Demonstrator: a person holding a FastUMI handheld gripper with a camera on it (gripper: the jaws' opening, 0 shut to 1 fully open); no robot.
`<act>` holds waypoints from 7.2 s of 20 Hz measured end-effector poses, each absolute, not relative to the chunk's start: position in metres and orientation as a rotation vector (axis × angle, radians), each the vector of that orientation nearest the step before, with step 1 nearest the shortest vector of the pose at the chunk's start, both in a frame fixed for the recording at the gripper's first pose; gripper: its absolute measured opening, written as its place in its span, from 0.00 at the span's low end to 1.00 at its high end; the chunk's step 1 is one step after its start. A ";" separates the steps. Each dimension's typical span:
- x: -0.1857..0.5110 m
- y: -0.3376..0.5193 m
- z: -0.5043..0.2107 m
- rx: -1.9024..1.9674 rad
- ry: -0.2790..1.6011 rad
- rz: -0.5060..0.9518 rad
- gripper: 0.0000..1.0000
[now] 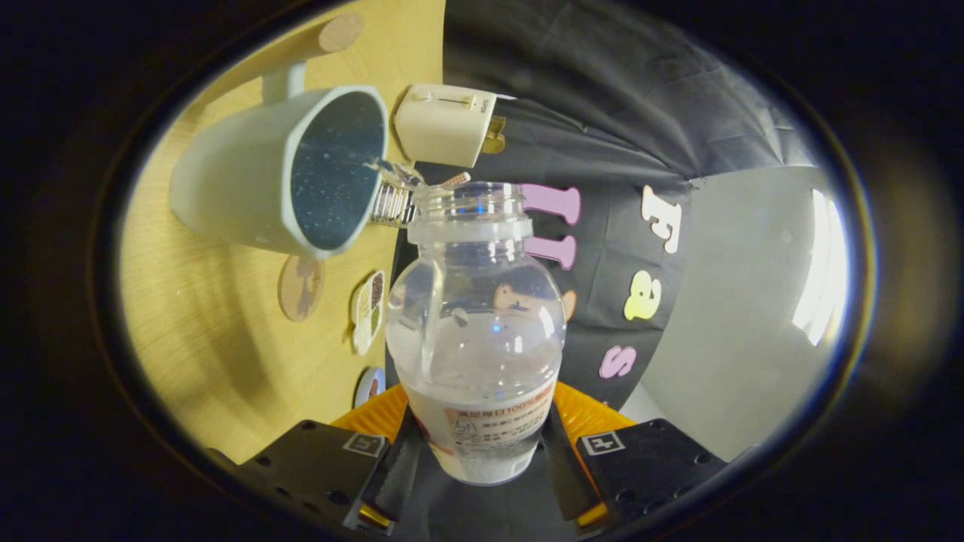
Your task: Take the bottle from table, then pour the juice into the cup, finally place the bottle on the coaster
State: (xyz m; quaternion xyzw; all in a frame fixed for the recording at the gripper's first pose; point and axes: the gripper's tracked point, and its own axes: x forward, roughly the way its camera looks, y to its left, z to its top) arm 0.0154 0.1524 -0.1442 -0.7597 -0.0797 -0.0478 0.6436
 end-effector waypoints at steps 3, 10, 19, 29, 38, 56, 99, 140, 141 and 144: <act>0.016 0.152 -0.144 -1.729 -0.184 -0.110 0.78; 0.017 0.154 -0.142 -1.732 -0.185 -0.110 0.78; 0.018 0.157 -0.141 -1.728 -0.189 -0.094 0.78; 0.020 0.163 -0.137 -1.785 -0.212 -0.089 0.78; 0.022 0.162 -0.141 -1.832 -0.225 -0.091 0.78; 0.026 0.168 -0.127 -1.914 -0.279 -0.098 0.78; 0.026 0.175 -0.115 -2.062 -0.357 -0.096 0.78; 0.015 0.195 -0.125 -2.180 -0.475 -0.082 0.78; 0.017 0.188 -0.130 -2.146 -0.425 -0.066 0.78; 0.025 0.171 -0.151 -1.968 -0.247 0.013 0.79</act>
